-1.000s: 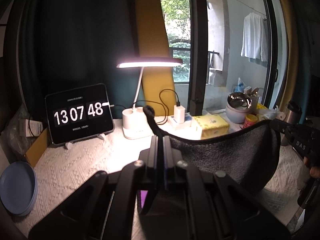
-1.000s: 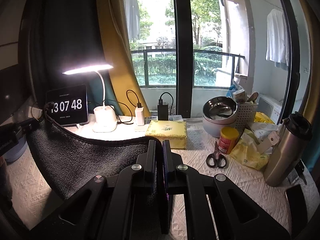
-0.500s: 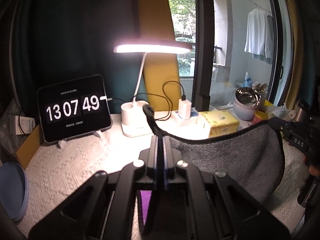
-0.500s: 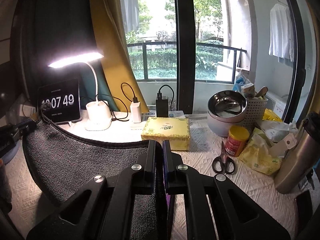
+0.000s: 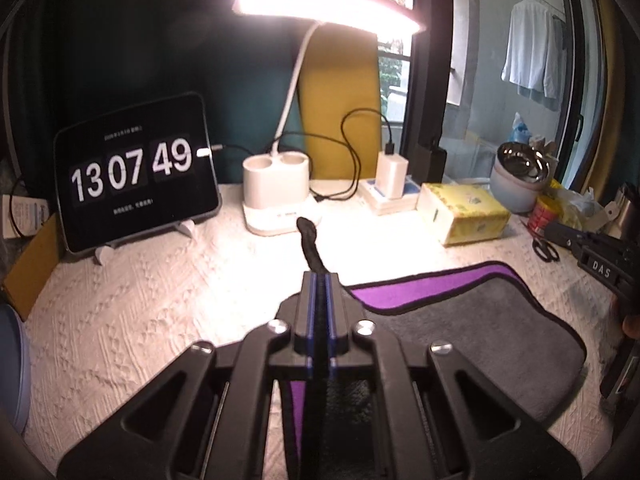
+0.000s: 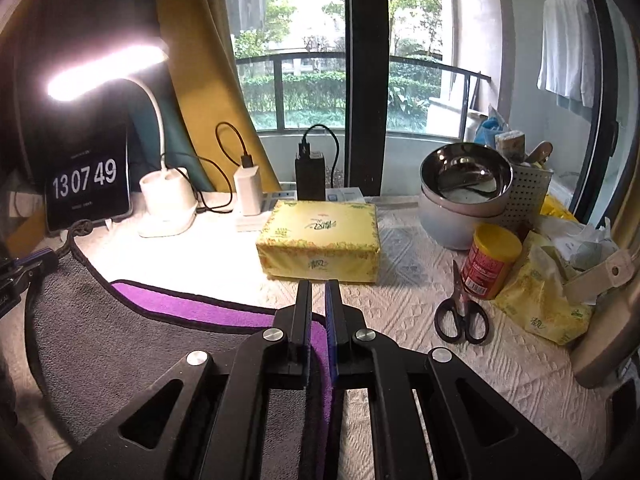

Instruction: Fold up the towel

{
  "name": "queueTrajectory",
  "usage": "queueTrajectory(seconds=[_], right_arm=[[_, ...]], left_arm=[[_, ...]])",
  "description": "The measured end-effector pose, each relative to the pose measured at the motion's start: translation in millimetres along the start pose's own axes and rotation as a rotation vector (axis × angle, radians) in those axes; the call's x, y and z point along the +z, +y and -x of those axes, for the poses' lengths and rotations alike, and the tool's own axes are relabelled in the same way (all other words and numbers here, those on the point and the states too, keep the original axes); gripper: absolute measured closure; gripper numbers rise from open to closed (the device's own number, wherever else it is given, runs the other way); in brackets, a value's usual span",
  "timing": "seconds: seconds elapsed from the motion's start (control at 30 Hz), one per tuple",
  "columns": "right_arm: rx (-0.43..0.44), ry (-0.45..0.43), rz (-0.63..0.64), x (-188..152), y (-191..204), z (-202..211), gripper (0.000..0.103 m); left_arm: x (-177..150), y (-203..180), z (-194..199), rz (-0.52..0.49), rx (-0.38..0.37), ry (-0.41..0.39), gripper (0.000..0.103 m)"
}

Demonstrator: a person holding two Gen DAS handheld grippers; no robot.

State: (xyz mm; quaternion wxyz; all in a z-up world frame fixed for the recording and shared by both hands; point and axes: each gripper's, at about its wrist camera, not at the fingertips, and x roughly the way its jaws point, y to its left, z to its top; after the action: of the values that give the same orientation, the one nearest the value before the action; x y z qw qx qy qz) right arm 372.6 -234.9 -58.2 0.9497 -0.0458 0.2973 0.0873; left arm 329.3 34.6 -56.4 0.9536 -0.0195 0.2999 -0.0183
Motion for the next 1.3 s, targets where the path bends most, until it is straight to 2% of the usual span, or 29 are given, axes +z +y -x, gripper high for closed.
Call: queueTrajectory(seconds=[0.23,0.47,0.53,0.6,0.83,0.9,1.0,1.03,1.07,1.13,1.3], right_arm=[[-0.004,0.027,0.0,-4.3,0.2,-7.6,0.095],[0.02,0.105,-0.001,-13.0,1.0,-15.7,0.095],[0.026,0.14,-0.007,-17.6,-0.2,-19.5,0.087],[0.045,0.186,0.0,-22.3,1.1,-24.8,0.07],[0.009,0.238,0.007,-33.5,2.2,-39.4,0.068],[0.004,0.241,0.0,-33.7,1.5,-40.7,0.068],[-0.003,0.236,-0.01,-31.4,0.7,-38.7,0.068],[-0.005,0.234,-0.013,-30.5,0.8,-37.7,0.068],[-0.006,0.231,-0.014,-29.6,1.1,-36.4,0.068],[-0.008,0.226,-0.015,-28.4,2.2,-33.3,0.068],[-0.006,0.21,-0.012,-26.2,7.9,-22.3,0.068]], left_arm=[[-10.3,6.4,-27.3,0.025,-0.005,0.11,0.096],[-15.0,10.6,-23.8,0.039,-0.01,0.11,0.096],[-15.2,11.6,-21.9,0.045,-0.012,0.109,0.096],[-15.2,11.9,-18.7,0.042,-0.014,0.102,0.096],[-19.9,13.1,-25.0,0.003,-0.006,0.126,0.096],[-19.7,14.6,-29.0,-0.005,0.004,0.143,0.091],[-18.8,16.9,-29.7,-0.012,0.012,0.15,0.075],[-18.6,17.7,-29.0,-0.011,0.016,0.15,0.062],[-18.7,18.6,-28.3,-0.008,0.017,0.15,0.035],[-19.1,19.4,-24.8,0.001,0.007,0.143,0.011],[-18.9,17.0,-10.8,0.008,-0.002,0.119,0.01]])
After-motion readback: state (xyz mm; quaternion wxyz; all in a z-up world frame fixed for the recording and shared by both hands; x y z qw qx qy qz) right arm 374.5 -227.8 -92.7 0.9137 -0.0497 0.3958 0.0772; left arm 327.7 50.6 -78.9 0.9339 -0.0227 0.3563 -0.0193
